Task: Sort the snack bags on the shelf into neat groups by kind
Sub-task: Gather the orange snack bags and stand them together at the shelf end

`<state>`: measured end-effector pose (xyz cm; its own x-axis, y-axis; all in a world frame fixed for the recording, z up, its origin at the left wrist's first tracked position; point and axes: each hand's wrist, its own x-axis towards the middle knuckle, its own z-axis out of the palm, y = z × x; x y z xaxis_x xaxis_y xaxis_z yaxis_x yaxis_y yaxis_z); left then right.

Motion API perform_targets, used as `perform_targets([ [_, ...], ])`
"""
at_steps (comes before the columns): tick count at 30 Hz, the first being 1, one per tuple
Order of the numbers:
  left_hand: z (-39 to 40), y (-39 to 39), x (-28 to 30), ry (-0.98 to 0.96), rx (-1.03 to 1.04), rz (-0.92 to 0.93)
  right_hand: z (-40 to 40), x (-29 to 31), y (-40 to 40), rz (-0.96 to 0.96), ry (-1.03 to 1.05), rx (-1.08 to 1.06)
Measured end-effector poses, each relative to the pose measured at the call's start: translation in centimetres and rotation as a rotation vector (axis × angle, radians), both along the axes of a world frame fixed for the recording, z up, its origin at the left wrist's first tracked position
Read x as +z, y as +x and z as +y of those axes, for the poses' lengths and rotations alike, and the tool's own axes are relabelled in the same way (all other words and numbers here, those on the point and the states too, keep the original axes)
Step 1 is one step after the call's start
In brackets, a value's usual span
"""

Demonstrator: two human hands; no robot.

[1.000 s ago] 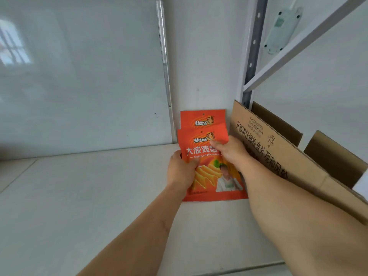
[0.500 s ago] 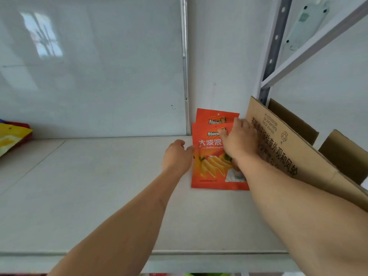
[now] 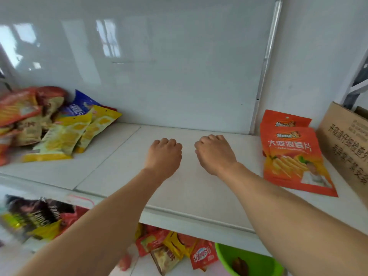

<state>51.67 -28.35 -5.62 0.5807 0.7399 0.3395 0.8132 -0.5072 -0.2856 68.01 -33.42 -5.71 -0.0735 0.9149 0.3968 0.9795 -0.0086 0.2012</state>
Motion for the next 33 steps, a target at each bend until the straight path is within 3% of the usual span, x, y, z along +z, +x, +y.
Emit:
perform_targets([
  [13,3.9,-29.4,0.3,0.047,0.163,-0.038,8.0,1.4,-29.0,0.072,0.006,0.163],
  [19,5.5,-39.3,0.0,0.010,0.290,-0.153,12.0,2.0,-39.4,0.095,-0.032,0.223],
  [23,7.0,-44.4,-0.3,-0.127,0.436,-0.513,15.3,2.4,-44.8,0.136,-0.035,0.269],
  [28,11.8,-49.4,-2.2,-0.502,0.806,-1.309,20.4,2.7,-50.4,0.188,-0.042,0.307],
  [31,15.5,-51.4,-3.7,-0.796,0.832,-1.659,24.2,2.5,-53.2,0.237,-0.021,0.339],
  [33,17.5,-52.0,-4.4,-0.891,0.828,-1.871,26.8,2.5,-54.7,0.265,-0.025,0.339],
])
